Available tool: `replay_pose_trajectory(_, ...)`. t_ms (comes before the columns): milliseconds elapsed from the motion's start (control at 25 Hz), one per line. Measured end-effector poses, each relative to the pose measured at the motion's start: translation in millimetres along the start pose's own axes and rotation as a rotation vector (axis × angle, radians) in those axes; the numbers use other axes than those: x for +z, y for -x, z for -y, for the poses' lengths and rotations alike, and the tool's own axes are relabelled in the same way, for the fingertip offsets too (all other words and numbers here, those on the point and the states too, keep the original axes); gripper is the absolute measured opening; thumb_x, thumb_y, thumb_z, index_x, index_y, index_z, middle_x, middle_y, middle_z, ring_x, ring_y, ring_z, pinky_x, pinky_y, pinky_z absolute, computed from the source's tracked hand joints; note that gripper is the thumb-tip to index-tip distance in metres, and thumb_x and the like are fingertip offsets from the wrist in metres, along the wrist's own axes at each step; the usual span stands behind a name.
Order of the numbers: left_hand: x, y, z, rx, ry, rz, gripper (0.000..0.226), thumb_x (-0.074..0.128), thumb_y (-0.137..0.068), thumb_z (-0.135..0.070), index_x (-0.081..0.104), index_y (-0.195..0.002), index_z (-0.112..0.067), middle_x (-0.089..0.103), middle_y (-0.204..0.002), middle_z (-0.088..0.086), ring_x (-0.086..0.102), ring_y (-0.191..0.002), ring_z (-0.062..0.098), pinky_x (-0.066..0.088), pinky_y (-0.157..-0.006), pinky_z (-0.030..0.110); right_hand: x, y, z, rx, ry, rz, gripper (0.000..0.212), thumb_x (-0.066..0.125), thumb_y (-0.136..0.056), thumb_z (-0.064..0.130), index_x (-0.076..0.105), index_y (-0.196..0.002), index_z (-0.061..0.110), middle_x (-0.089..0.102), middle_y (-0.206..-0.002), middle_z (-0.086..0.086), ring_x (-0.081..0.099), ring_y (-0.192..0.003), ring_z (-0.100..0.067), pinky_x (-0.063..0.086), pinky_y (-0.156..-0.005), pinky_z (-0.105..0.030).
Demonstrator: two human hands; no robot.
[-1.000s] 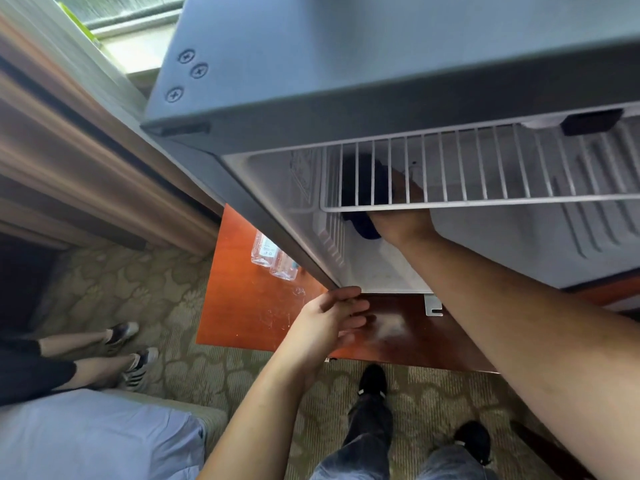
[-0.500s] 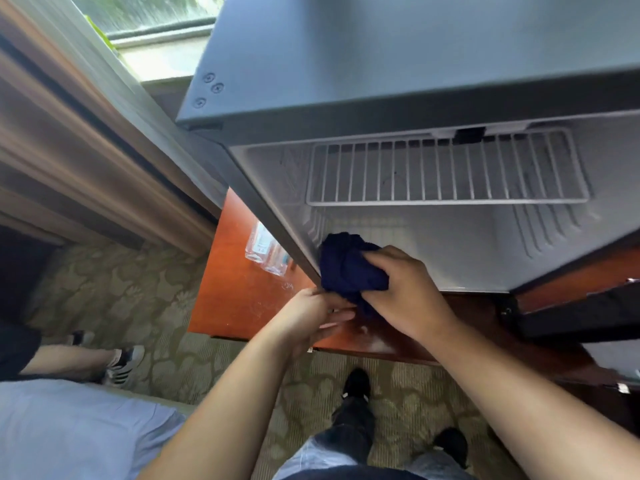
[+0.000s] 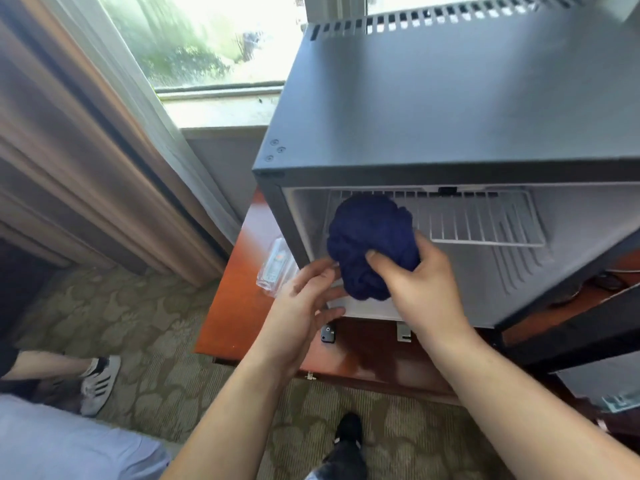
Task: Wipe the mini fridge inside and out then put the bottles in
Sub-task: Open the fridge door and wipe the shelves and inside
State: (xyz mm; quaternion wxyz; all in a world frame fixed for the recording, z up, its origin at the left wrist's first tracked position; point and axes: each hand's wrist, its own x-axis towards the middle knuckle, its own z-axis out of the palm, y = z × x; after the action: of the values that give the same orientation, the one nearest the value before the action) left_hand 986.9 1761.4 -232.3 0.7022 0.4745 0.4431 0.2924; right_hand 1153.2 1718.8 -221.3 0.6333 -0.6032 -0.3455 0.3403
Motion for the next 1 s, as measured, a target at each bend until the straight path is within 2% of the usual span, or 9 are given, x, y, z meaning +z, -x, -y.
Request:
replay_pose_trajectory(120, 7, 1, -23, 0.099, -0.098, 0.004, 0.056, 0.069, -0.082, -0.042, 0.058, -0.137, -0.038, 0.069, -0.133, -0.013, 0.069, -0.117, 0.012, 0.057, -0.084, 0.028, 11, -29, 21, 0.142, -0.156, -0.075, 0.012, 0.073, -0.09, 0.013, 0.07, -0.093, 0.024, 0.078, -0.082, 0.009, 0.073, -0.074, -0.007, 0.054, -0.054, -0.022)
replay_pose_trajectory(240, 15, -4, -31, 0.16, -0.269, -0.042, 0.062, 0.065, -0.084, -0.037, 0.05, -0.143, -0.044, 0.064, -0.135, -0.022, 0.065, -0.118, 0.001, 0.056, -0.093, 0.031, 23, -60, 30, 0.212, -0.053, -0.134, 0.013, 0.075, -0.089, 0.028, 0.064, -0.081, 0.028, 0.074, -0.08, 0.013, 0.07, -0.07, -0.005, 0.053, -0.055, -0.021)
replay_pose_trajectory(320, 19, -9, -33, 0.195, -0.362, -0.058, 0.07, 0.061, -0.084, -0.037, 0.042, -0.152, -0.042, 0.057, -0.137, -0.028, 0.065, -0.109, -0.008, 0.051, -0.104, 0.034, 36, -78, 30, 0.247, 0.05, -0.11, 0.017, 0.073, -0.09, 0.03, 0.064, -0.076, 0.026, 0.073, -0.084, 0.007, 0.066, -0.072, -0.006, 0.053, -0.063, -0.021)
replay_pose_trajectory(400, 19, -11, -31, 0.202, -0.405, -0.047, 0.072, 0.06, -0.085, -0.037, 0.038, -0.154, -0.042, 0.056, -0.14, -0.027, 0.065, -0.101, -0.009, 0.049, -0.107, 0.033, 49, -92, 27, 0.274, 0.102, -0.014, 0.01, 0.07, -0.092, 0.028, 0.068, -0.085, 0.021, 0.076, -0.097, -0.007, 0.07, -0.086, -0.018, 0.059, -0.082, -0.034)
replay_pose_trajectory(600, -8, -2, -22, 0.191, -0.455, 0.006, 0.035, 0.055, -0.09, -0.03, 0.065, -0.122, -0.038, 0.074, -0.114, -0.02, 0.071, -0.104, 0.002, 0.056, -0.093, 0.033, 50, -93, 25, 0.207, 0.134, 0.09, 0.013, 0.072, -0.091, 0.028, 0.071, -0.099, 0.017, 0.072, -0.092, 0.003, 0.066, -0.078, -0.005, 0.05, -0.066, -0.019)
replay_pose_trajectory(680, -20, 7, -19, 0.202, -0.413, -0.009, 0.029, 0.053, -0.092, -0.032, 0.069, -0.118, -0.034, 0.077, -0.11, -0.014, 0.074, -0.099, 0.007, 0.059, -0.08, 0.025, 42, -79, 21, 0.171, 0.147, 0.106, 0.027, 0.076, -0.088, 0.029, 0.071, -0.114, 0.021, 0.073, -0.104, 0.008, 0.068, -0.091, -0.004, 0.052, -0.068, -0.017)
replay_pose_trajectory(760, -28, 12, -17, 0.176, -0.309, -0.06, 0.028, 0.054, -0.096, -0.037, 0.07, -0.118, -0.029, 0.078, -0.111, -0.007, 0.075, -0.098, 0.013, 0.059, -0.077, 0.025, 38, -61, 18, 0.144, 0.155, 0.152, 0.026, 0.075, -0.089, 0.026, 0.07, -0.115, 0.025, 0.075, -0.109, 0.005, 0.071, -0.099, -0.013, 0.058, -0.078, -0.029)
replay_pose_trajectory(880, -22, 15, -13, 0.01, -0.046, -0.113, 0.033, 0.051, -0.105, -0.039, 0.064, -0.133, -0.024, 0.075, -0.122, 0.0, 0.074, -0.109, 0.025, 0.059, -0.083, 0.037, 31, -34, 16, 0.109, 0.102, 0.22, 0.019, 0.073, -0.091, 0.014, 0.069, -0.104, 0.027, 0.078, -0.101, 0.001, 0.073, -0.094, -0.016, 0.06, -0.08, -0.036)
replay_pose_trajectory(1000, -6, 18, -15, -0.076, 0.198, -0.096, 0.038, 0.055, -0.102, -0.044, 0.068, -0.131, -0.024, 0.073, -0.127, 0.004, 0.071, -0.116, 0.028, 0.059, -0.094, 0.048, 22, -8, 12, 0.005, 0.179, 0.289, 0.02, 0.07, -0.089, 0.002, 0.068, -0.107, 0.01, 0.075, -0.099, -0.011, 0.068, -0.091, -0.017, 0.056, -0.082, -0.037)
